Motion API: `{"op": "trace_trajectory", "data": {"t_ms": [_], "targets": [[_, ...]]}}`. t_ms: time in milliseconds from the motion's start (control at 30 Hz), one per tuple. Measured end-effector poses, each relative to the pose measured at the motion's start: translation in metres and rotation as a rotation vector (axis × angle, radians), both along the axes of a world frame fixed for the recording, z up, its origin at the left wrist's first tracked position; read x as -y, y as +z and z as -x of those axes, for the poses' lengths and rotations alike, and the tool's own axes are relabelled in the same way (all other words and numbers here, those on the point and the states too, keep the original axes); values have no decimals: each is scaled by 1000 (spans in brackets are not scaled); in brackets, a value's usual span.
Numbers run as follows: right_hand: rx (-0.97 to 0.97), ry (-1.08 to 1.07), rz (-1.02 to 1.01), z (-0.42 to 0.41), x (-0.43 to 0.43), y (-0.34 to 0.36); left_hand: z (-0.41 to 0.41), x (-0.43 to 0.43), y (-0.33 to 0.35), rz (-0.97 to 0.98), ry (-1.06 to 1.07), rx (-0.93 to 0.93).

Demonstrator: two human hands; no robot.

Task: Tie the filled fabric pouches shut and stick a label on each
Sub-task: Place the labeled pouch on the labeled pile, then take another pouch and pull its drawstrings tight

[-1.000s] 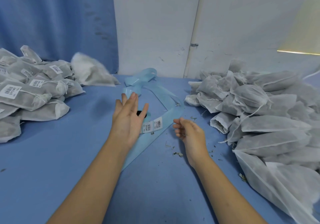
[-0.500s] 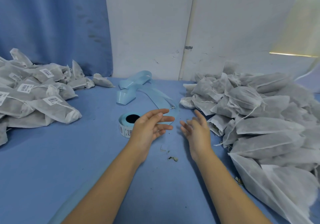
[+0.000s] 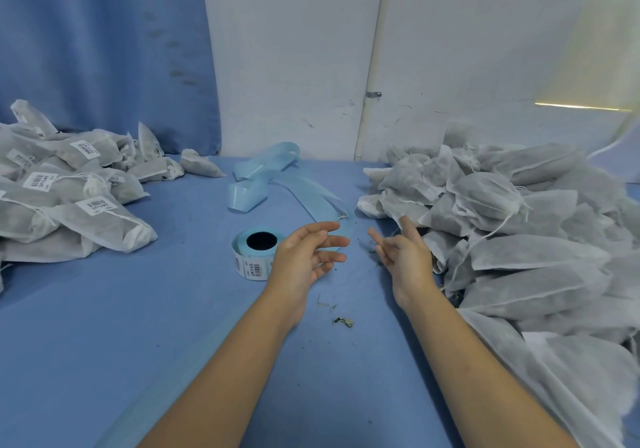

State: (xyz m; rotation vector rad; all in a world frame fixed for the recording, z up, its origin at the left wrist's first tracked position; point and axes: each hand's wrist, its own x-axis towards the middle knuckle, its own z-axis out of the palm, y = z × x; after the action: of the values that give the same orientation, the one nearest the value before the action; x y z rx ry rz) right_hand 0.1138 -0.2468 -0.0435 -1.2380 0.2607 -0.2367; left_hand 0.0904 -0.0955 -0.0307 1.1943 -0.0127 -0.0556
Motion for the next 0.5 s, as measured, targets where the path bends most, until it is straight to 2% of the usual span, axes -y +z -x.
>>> {"op": "trace_trajectory", "data": {"t_ms": [300,500], "targets": [[144,81,-54,31,-33,13,3,4,-10,-54,96,11],[135,168,66,46,-48,7,3,2,-9,23,112,-13]]}}
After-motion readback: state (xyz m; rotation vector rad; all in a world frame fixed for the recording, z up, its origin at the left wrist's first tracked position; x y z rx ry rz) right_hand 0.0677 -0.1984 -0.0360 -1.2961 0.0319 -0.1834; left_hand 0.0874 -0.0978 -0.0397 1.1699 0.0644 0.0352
